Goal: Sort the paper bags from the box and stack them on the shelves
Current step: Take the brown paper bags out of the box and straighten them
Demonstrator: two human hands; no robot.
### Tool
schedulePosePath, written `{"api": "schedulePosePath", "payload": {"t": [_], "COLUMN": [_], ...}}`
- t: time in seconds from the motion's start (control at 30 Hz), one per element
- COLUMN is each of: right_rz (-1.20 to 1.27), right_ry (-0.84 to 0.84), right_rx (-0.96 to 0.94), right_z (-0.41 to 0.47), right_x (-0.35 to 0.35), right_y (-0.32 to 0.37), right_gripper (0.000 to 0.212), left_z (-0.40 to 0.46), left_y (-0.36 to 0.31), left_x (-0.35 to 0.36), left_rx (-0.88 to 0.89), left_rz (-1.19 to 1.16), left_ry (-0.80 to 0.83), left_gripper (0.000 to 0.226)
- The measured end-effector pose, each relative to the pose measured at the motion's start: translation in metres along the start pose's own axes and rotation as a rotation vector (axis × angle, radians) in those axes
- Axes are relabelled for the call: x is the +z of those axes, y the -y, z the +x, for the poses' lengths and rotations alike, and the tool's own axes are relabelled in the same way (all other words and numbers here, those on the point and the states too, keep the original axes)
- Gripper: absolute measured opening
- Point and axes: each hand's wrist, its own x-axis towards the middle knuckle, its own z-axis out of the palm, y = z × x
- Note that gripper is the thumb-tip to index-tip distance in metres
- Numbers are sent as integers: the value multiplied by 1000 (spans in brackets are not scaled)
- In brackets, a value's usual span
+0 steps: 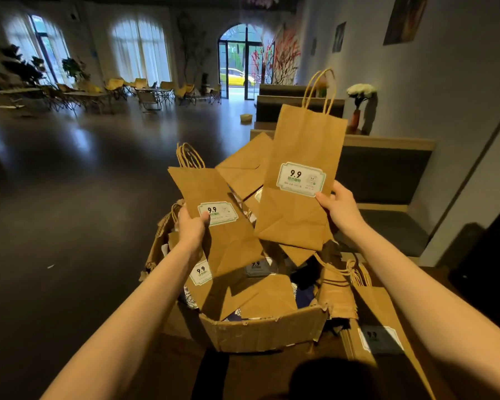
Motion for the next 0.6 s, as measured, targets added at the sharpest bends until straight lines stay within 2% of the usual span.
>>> {"api": "schedulePosePath", "payload": {"t": [0.13,0.23,0.3,0.37,0.47,0.6], "right_rz": [-108,-176,-211,-256,-314,-317], "right_ry": [226,266,281,298,291,146], "right_rx": [42,54,48,35,39,36], "right_z": [-6,-8,-9,-7,-4,-3], "right_x": [0,1,2,2,4,9], "right_y": [2,0,0,0,-1,-1], "right_gripper": [35,36,36,37,35,29], "left_z": [-11,-17,-19,-25,-29,-28], "left_y": [-14,-21,-25,-30,-32,-29], "left_x": [9,12,13,11,5,4], "left_rx": [-47,-117,-146,-160,-80,28], "left_rz": [-202,-221,-203,-201,-73,-9], "left_ry": [95,108,126,193,244,201], "left_gripper": [16,50,63,55,37,35]}}
